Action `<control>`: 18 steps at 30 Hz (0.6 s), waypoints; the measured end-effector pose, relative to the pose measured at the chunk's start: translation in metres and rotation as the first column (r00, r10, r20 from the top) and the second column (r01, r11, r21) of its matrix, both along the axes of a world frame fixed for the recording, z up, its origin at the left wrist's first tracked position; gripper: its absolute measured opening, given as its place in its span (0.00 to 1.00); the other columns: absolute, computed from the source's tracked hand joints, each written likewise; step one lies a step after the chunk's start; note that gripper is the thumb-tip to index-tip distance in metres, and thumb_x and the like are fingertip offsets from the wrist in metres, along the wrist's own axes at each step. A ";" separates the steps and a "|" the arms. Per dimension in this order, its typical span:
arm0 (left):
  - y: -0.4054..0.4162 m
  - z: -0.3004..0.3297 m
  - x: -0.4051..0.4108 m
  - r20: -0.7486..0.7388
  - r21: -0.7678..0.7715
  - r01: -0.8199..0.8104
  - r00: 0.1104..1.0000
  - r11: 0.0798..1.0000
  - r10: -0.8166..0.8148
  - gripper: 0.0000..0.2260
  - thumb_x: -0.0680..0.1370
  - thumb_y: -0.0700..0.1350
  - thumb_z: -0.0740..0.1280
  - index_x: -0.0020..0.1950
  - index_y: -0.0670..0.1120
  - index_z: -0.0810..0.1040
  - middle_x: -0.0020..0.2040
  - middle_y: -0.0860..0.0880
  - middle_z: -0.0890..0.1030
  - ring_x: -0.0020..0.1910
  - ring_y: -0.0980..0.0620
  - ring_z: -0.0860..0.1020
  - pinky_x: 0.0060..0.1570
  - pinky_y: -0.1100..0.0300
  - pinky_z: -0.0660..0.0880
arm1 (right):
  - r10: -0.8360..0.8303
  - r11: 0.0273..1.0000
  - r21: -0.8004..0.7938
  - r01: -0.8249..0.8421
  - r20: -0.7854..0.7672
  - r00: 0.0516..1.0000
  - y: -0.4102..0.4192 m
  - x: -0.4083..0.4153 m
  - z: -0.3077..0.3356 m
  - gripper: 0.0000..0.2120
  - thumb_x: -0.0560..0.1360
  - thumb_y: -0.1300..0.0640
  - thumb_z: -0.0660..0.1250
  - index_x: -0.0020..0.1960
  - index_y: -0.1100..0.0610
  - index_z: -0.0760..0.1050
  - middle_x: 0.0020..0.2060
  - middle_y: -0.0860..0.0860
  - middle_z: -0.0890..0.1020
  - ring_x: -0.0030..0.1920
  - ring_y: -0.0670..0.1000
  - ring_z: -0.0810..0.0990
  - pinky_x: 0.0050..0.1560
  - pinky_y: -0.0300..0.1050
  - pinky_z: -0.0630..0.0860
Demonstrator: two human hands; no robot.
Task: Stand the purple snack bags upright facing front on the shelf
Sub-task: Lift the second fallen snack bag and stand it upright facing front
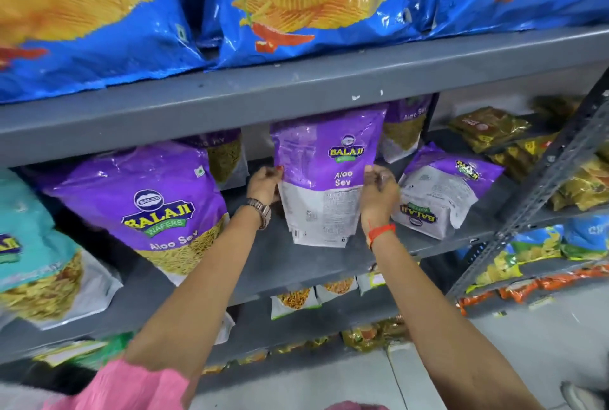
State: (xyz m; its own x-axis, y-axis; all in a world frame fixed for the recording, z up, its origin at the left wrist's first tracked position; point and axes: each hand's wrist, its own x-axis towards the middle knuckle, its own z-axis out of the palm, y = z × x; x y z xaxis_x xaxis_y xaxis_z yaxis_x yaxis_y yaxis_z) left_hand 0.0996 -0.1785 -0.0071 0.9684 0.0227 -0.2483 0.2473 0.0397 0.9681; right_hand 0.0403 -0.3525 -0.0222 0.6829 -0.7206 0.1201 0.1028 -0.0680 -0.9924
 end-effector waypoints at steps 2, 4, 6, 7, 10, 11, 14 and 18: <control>0.005 0.002 -0.001 -0.022 -0.029 0.019 1.000 0.999 -0.019 0.11 0.77 0.38 0.59 0.36 0.49 0.66 0.37 0.51 0.73 0.36 0.55 0.72 0.36 0.59 0.71 | 0.026 0.999 -0.035 -0.025 0.042 0.999 -0.004 0.007 0.002 0.06 0.75 0.61 0.64 0.42 0.58 0.78 0.35 0.52 0.78 0.40 0.50 0.75 0.48 0.46 0.70; 0.010 0.000 -0.001 -0.027 -0.023 0.030 0.999 0.999 -0.031 0.11 0.78 0.38 0.58 0.37 0.49 0.66 0.39 0.52 0.73 0.39 0.54 0.71 0.40 0.60 0.65 | 0.083 0.995 -0.062 -0.081 0.036 0.996 -0.010 0.016 0.002 0.10 0.75 0.60 0.64 0.49 0.67 0.78 0.42 0.59 0.81 0.44 0.51 0.76 0.49 0.44 0.73; 0.013 -0.003 -0.001 -0.022 -0.001 0.025 0.999 1.000 -0.025 0.10 0.78 0.40 0.58 0.37 0.50 0.67 0.40 0.52 0.73 0.46 0.51 0.72 0.45 0.57 0.64 | 0.129 0.991 -0.033 -0.127 0.046 0.991 -0.013 0.023 0.003 0.10 0.75 0.63 0.64 0.51 0.69 0.78 0.44 0.58 0.80 0.41 0.42 0.78 0.44 0.32 0.73; 0.013 -0.004 -0.001 -0.019 -0.002 0.018 1.000 1.000 -0.018 0.10 0.78 0.41 0.59 0.37 0.50 0.67 0.42 0.52 0.74 0.49 0.50 0.71 0.49 0.53 0.64 | 0.140 0.990 -0.020 -0.139 0.059 0.988 -0.014 0.026 0.002 0.09 0.75 0.64 0.64 0.50 0.69 0.78 0.43 0.56 0.80 0.36 0.35 0.77 0.42 0.28 0.72; 0.013 -0.007 -0.002 -0.015 -0.002 -0.006 1.000 1.000 0.006 0.10 0.77 0.43 0.60 0.36 0.49 0.67 0.41 0.54 0.75 0.52 0.49 0.71 0.53 0.48 0.60 | 0.195 0.979 0.047 -0.199 0.074 0.978 -0.014 0.032 -0.002 0.07 0.75 0.64 0.63 0.50 0.65 0.78 0.40 0.53 0.79 0.30 0.32 0.75 0.44 0.38 0.73; 0.012 -0.007 -0.003 -0.010 -0.005 -0.009 1.000 1.000 0.009 0.10 0.77 0.43 0.60 0.36 0.50 0.67 0.40 0.55 0.75 0.52 0.49 0.71 0.53 0.48 0.61 | 0.221 0.971 0.073 -0.226 0.069 0.973 -0.015 0.033 -0.005 0.06 0.75 0.64 0.63 0.50 0.63 0.78 0.38 0.51 0.79 0.30 0.33 0.76 0.45 0.41 0.73; 0.009 -0.006 -0.006 0.046 0.003 -0.045 0.998 0.999 0.045 0.11 0.77 0.43 0.60 0.35 0.50 0.67 0.39 0.55 0.74 0.47 0.51 0.73 0.44 0.58 0.66 | 0.270 0.953 0.129 -0.275 0.054 0.961 -0.019 0.033 -0.004 0.06 0.76 0.63 0.62 0.51 0.61 0.76 0.39 0.50 0.79 0.37 0.39 0.76 0.50 0.45 0.74; 0.005 -0.009 -0.008 0.143 0.055 -0.137 0.981 0.989 0.128 0.12 0.76 0.38 0.62 0.35 0.50 0.68 0.38 0.50 0.75 0.37 0.55 0.73 0.35 0.64 0.65 | 0.340 0.920 0.183 -0.346 0.064 0.938 -0.025 0.030 -0.001 0.09 0.78 0.63 0.59 0.53 0.66 0.74 0.39 0.50 0.77 0.39 0.44 0.73 0.43 0.36 0.74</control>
State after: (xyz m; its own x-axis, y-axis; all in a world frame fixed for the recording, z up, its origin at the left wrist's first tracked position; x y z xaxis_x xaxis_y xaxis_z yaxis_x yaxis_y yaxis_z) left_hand 0.0914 -0.1733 -0.0157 0.9807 0.1645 -0.1060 0.1075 0.0001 0.9942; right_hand 0.0707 -0.3773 -0.0229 0.8905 -0.4539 0.0297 0.1167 0.1648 -0.9794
